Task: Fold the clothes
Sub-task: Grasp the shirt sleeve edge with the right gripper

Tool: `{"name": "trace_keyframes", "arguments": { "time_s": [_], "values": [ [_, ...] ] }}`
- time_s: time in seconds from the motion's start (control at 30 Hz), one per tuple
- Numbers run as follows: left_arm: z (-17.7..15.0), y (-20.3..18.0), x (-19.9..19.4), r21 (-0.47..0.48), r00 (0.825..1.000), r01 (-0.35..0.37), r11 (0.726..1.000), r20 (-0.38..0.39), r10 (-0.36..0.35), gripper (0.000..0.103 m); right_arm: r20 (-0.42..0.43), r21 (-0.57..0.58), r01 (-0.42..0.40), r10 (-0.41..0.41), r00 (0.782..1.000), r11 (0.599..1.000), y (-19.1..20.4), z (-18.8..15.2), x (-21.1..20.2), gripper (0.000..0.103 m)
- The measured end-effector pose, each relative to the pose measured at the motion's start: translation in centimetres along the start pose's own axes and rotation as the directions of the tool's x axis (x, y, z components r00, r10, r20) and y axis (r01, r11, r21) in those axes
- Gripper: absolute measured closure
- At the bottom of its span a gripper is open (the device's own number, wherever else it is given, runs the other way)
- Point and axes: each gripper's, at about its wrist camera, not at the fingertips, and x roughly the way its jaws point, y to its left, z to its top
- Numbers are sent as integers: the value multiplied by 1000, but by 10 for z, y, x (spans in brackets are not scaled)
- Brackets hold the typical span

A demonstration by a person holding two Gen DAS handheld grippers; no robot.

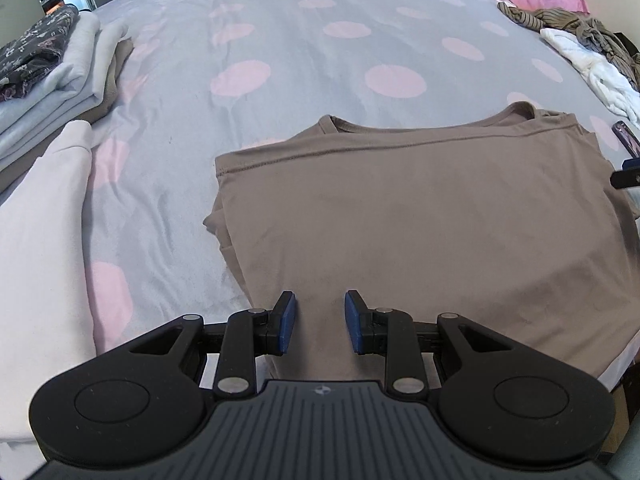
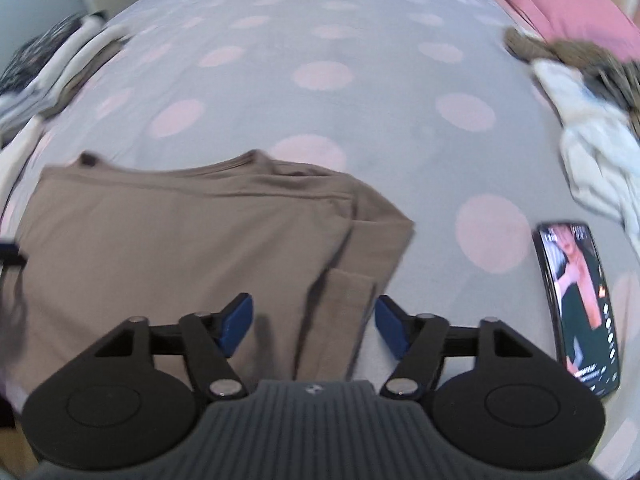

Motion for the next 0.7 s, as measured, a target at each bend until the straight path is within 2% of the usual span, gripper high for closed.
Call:
{"name": "trace_keyframes", "arguments": {
  "time_s": [0.2,0.3,0.37,0.4,0.43,0.5,0.53,0.6,0.7],
  "values": [
    [2,-2,2,10,1000,3,1000,-5,-3,77,-37,161,6,0,999,987,-21,5,22,30],
    [2,-4,4,20,1000,1,1000,-6,0,77,-38,179,11,-4,999,984,-22,3,32,29],
    [2,-4,4,25,1000,-1,1000,-7,1,77,-28,154,29,-25,999,988,-16,2,35,33],
    [2,-4,5,24,1000,0,1000,-8,0,77,-24,138,36,-33,999,990,-13,3,36,38],
    [2,-4,5,23,1000,1,1000,-8,-1,77,-20,117,30,-28,999,993,-10,3,36,49],
    [2,-3,4,24,1000,1,1000,-7,0,77,-17,85,20,-19,1000,996,-4,4,36,62],
    [2,-3,4,24,1000,-1,1000,-6,1,77,-17,72,15,-14,1000,997,-2,5,36,72],
    [2,-3,4,26,1000,-5,1000,-4,5,77,-18,60,4,-3,1000,998,0,6,37,81],
    [1,-3,1,31,1000,-16,999,4,16,77,-14,38,19,-18,1000,999,5,7,33,86]
  ]
}}
